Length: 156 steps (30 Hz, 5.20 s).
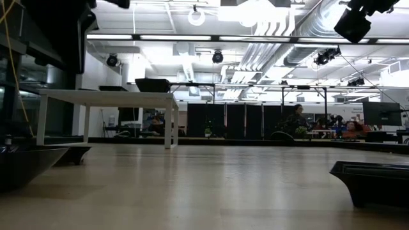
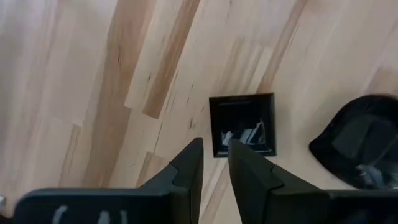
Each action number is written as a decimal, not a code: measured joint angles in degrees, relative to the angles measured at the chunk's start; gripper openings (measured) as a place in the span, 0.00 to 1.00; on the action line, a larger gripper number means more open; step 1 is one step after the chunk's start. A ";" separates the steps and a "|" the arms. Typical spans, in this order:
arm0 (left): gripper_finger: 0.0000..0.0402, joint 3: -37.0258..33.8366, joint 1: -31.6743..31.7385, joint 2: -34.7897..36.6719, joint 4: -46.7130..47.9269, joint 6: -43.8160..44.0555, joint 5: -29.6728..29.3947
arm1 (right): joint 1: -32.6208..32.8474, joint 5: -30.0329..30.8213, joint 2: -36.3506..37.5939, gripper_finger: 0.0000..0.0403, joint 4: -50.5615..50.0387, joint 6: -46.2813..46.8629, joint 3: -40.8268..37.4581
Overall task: Pick & Place Mini shaped plates
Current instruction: Stack the black square plate on top of the black square plate on the shelf
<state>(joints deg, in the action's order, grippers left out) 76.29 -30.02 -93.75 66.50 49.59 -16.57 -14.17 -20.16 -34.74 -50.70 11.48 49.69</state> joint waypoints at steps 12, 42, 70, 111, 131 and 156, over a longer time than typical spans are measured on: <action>0.18 -2.87 0.07 -3.86 -1.89 -5.15 1.87 | 0.00 0.03 -0.03 0.56 -0.57 -1.34 0.00; 0.18 -23.54 1.66 3.71 -23.03 -1.83 10.49 | -0.01 0.21 -0.05 0.56 -0.96 -1.37 0.02; 0.18 -23.52 8.30 3.02 -27.50 -13.15 16.32 | 0.00 0.28 -0.07 0.56 -0.96 -1.22 0.07; 0.18 -23.50 8.28 1.72 -27.44 -10.30 16.01 | -0.02 0.27 -0.07 0.56 -0.96 -1.48 0.07; 0.18 -23.58 8.28 0.52 -27.61 -9.67 16.11 | 0.00 0.28 -0.07 0.56 -0.96 -1.48 0.07; 0.00 -22.88 8.28 1.11 -27.24 -8.27 17.98 | -0.01 0.26 -0.06 0.56 -0.97 -1.48 0.07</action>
<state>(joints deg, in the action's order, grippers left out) 53.41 -21.74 -92.65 39.27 41.32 1.41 -14.19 -19.90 -34.79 -51.67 10.00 49.76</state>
